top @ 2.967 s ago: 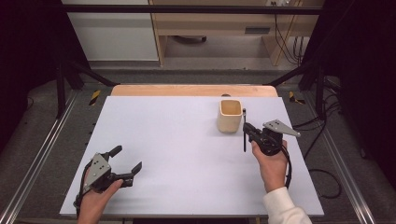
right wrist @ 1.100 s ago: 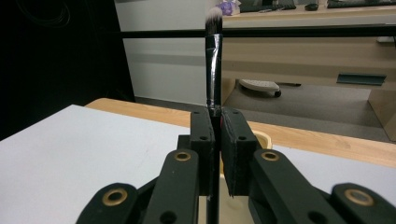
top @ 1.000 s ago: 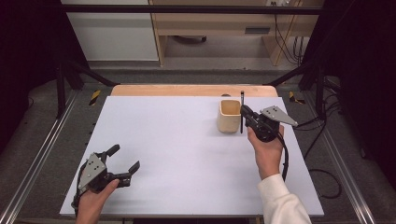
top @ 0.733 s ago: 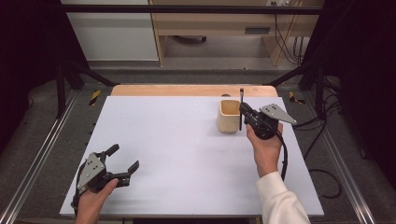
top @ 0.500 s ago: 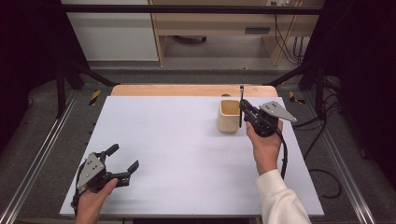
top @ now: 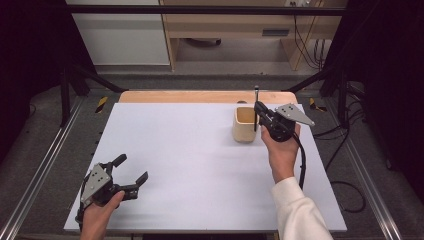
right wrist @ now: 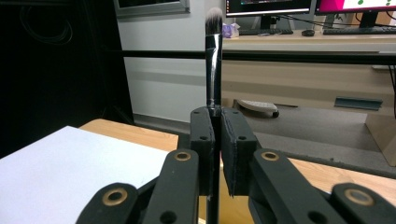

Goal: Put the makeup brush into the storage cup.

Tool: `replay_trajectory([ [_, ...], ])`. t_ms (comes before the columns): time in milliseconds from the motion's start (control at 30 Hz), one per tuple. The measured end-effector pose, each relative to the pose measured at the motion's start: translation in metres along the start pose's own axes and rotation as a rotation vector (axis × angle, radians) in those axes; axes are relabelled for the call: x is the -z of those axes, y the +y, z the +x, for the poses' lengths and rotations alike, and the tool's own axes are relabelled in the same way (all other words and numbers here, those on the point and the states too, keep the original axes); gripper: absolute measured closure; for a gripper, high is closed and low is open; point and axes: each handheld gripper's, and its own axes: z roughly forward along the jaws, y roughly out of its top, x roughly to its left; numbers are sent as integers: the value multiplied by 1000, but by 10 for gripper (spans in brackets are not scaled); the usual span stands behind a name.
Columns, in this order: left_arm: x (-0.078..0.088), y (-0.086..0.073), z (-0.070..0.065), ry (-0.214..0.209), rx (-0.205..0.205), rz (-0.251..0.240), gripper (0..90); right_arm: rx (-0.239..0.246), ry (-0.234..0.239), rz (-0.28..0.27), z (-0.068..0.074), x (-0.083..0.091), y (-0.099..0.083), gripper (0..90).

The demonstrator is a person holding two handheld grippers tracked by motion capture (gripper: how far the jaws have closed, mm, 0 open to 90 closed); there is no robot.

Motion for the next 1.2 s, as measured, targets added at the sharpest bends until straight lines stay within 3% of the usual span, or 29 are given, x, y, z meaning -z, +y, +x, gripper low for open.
replay_trajectory([
  [633,-2,-1,5,-39,2,-19,37,4,-5,-11,1,-13,-1,838],
  [1200,-6,-2,6,-45,4,-36,38,19,-7,-12,-3,-20,3,838],
])
